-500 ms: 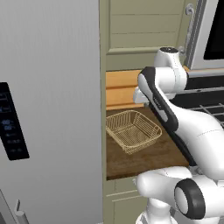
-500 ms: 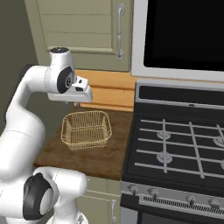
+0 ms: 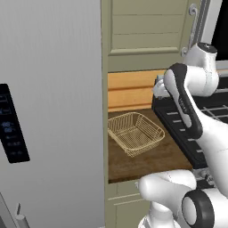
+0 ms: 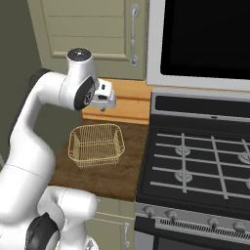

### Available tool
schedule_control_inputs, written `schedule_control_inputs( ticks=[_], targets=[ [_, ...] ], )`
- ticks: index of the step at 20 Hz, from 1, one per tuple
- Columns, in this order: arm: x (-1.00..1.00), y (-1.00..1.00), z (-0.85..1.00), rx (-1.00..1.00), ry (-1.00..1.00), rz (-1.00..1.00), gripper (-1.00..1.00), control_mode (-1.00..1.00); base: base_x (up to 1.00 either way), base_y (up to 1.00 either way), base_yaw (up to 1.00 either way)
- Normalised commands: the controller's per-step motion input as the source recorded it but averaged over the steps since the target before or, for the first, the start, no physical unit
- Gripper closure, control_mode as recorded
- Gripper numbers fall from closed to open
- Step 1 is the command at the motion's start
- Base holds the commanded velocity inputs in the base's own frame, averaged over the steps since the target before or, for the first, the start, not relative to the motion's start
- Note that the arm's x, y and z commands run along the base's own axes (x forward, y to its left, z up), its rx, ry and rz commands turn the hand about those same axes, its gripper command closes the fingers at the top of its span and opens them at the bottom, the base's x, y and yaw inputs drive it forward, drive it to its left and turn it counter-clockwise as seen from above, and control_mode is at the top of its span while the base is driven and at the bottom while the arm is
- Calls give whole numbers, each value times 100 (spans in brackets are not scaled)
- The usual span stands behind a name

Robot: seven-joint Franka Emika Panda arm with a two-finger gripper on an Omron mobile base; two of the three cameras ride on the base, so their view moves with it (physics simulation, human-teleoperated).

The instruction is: Open the cabinet, pick up the bread from the cabinet and place it in the basket. Then move the basket to the dining counter.

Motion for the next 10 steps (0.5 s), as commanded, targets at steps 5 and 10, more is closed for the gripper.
schedule_control_inputs(
  ticks=[5, 10],
  targets=[
    [0, -89, 98, 22, -36, 0, -100, -100, 0, 0, 0],
    [9, -42, 73, 25, -32, -3, -100, -100, 0, 0, 0]
  ],
)
